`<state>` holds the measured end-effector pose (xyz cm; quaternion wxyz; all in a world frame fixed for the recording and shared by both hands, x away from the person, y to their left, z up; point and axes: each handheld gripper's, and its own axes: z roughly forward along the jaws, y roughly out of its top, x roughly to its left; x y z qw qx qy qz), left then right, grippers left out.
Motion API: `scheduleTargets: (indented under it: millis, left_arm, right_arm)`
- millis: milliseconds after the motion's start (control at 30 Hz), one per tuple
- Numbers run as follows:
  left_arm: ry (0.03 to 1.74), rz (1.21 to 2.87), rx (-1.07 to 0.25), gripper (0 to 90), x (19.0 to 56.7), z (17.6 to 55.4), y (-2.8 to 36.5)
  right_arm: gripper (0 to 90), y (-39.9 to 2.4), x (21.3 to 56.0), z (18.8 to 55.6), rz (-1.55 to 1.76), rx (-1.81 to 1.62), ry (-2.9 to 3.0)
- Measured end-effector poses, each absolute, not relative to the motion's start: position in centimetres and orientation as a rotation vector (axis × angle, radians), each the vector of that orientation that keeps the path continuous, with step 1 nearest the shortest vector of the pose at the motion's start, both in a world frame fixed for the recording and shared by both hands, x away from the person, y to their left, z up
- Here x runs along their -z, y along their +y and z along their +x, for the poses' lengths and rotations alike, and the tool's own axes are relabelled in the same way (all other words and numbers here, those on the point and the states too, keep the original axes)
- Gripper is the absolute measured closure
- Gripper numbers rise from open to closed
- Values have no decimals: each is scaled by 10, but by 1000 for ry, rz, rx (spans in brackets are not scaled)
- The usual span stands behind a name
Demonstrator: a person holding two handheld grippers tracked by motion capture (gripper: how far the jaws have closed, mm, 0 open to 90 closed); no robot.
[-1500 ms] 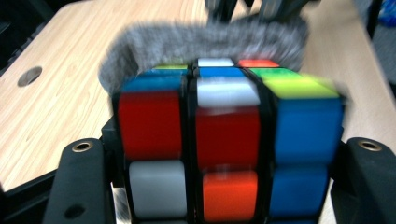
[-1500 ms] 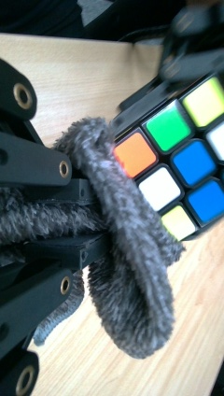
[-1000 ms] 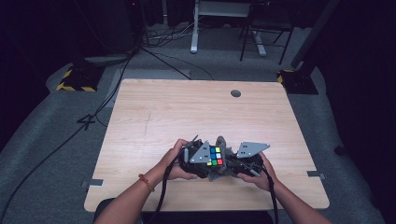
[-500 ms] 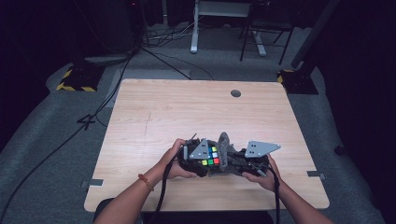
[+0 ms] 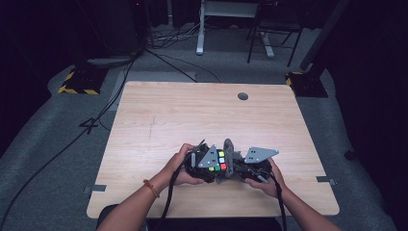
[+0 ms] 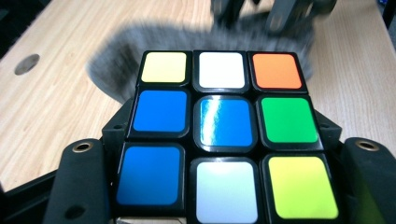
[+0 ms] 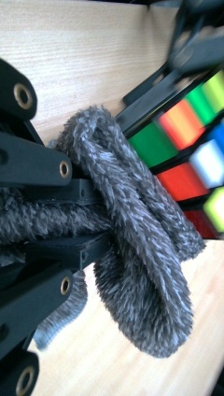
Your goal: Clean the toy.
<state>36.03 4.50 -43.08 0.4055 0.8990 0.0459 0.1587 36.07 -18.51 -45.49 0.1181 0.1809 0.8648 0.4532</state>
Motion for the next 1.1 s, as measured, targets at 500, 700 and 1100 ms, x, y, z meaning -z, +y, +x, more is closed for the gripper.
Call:
scheduleTargets:
  millis: [500, 700, 1100]
  left_arm:
    - [139, 2289, -356, 331, 437, 364, 38]
    - [135, 2305, -372, 333, 438, 365, 39]
    - [142, 2203, -402, 335, 420, 364, 53]
  right_arm:
    - [765, -190, 428, 351, 436, -1471, 2437]
    - [763, -182, 427, 349, 401, -1386, 2434]
    - [759, -186, 459, 366, 531, -1253, 2535]
